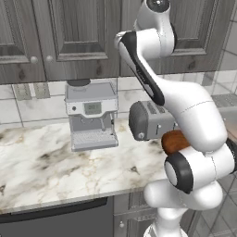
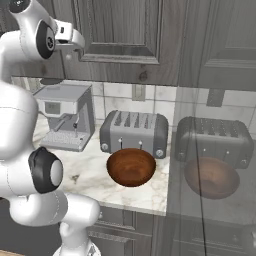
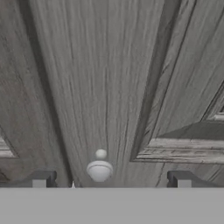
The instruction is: Open the cabinet and setup a tea strainer by placing it in the bowl upright.
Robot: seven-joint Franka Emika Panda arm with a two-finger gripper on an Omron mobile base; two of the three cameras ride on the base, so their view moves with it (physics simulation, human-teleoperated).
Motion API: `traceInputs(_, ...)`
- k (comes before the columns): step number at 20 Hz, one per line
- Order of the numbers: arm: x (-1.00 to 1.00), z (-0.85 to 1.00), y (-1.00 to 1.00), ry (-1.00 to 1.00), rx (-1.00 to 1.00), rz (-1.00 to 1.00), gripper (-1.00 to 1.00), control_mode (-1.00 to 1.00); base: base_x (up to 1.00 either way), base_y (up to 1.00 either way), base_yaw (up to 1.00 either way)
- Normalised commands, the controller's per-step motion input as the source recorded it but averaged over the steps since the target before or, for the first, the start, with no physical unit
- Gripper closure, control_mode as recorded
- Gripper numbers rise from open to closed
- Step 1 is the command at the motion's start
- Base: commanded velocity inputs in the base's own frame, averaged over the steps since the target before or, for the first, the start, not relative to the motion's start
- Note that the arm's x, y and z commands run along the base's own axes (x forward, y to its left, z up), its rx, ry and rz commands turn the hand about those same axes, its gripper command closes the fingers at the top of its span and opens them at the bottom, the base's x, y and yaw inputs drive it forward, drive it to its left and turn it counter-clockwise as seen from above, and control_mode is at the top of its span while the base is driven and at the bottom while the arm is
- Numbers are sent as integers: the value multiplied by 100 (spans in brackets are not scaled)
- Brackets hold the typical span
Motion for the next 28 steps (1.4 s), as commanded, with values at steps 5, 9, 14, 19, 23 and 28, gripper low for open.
traceInputs(5,17,-12,4,0,0,-1,-100,-100,0,0,0)
traceInputs(9,19,-19,1,0,0,0,-100,-100,0,0,0)
traceInputs(14,12,-24,0,0,0,0,-100,-100,0,0,0)
traceInputs(19,11,-16,0,0,0,0,-100,-100,0,0,0)
traceInputs(23,18,-2,3,1,0,0,-100,-100,0,0,0)
traceInputs(28,14,0,12,0,0,0,-100,-100,0,0,0)
